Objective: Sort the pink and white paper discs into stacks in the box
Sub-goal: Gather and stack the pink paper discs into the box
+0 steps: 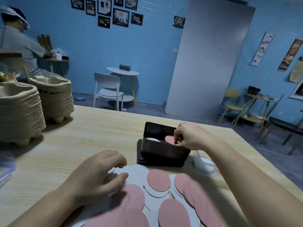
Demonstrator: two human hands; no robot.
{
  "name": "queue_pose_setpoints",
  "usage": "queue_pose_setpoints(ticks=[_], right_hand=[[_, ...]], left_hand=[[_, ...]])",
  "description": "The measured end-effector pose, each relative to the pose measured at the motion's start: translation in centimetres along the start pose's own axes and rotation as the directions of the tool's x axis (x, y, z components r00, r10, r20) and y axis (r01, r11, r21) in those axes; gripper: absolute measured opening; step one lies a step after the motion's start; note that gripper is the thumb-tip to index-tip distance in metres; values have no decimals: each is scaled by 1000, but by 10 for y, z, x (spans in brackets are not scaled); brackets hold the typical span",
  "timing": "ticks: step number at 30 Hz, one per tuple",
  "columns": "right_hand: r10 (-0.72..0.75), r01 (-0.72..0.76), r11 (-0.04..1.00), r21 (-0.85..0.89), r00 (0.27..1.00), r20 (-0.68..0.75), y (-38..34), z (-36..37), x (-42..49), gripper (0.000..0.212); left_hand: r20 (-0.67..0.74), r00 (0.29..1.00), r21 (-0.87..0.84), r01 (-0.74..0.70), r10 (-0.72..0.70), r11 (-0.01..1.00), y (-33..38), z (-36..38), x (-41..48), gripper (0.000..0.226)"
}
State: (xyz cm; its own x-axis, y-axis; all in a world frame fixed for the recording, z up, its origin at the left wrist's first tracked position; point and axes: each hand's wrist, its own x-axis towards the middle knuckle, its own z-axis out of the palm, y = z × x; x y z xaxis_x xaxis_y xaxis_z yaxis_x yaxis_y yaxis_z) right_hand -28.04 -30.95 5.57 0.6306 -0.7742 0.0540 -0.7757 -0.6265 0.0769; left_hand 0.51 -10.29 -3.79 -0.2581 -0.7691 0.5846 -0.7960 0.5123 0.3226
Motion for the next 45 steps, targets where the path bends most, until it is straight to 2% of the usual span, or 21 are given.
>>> queue_pose_setpoints(ticks=[3, 6, 9, 12, 15, 17, 21, 24, 28, 33, 38, 45], right_hand=[[-3, 4, 1000, 9, 1000, -6, -2, 1, 2, 20], [30, -28, 990, 141, 999, -19, -5, -7, -4, 25], [28, 0, 969, 247, 993, -111, -12, -17, -13, 24], [-72, 160, 931, 328, 962, -265, -28, -20, -26, 14], [-235, 379, 869, 317, 882, -408, -54, -14, -46, 13], [-315, 476, 825, 306, 836, -450, -67, 0, -59, 11], [-403, 524, 774, 354, 840, -362, -70, 33, -78, 7], [-425, 495, 798, 345, 867, -260, -60, 51, -86, 21], [-422, 460, 831, 313, 888, -183, -49, 58, -91, 44], [-388, 408, 863, 299, 913, -127, -44, 63, -91, 55], [-367, 391, 866, 311, 920, -135, -50, 62, -91, 55], [-394, 444, 815, 373, 896, -205, -60, 62, -90, 46]], left_hand=[[-13, 1000, -19, 11, -12, 1000, 1, -4, -1, 14], [-15, 1000, -21, 24, -25, 999, -1, -10, -2, 13], [-8, 999, -26, 42, -43, 999, -3, -19, -1, 11], [-1, 997, -34, 71, -71, 997, -6, -27, -3, 12], [14, 995, -36, 103, -103, 994, -10, -33, -8, 12], [12, 992, -44, 125, -125, 991, -12, -34, -13, 12], [2, 984, -79, 177, -178, 981, -11, -27, -23, 12], [56, 984, -85, 176, -172, 981, -5, -22, -22, 14], [165, 983, -59, 95, -84, 994, 8, -14, -14, 15], [251, 968, -23, 26, -20, 999, 18, -8, -11, 25], [279, 960, 18, 1, -6, 1000, 18, -6, -13, 40], [277, 959, 0, 60, -58, 998, 13, -4, -12, 30]])
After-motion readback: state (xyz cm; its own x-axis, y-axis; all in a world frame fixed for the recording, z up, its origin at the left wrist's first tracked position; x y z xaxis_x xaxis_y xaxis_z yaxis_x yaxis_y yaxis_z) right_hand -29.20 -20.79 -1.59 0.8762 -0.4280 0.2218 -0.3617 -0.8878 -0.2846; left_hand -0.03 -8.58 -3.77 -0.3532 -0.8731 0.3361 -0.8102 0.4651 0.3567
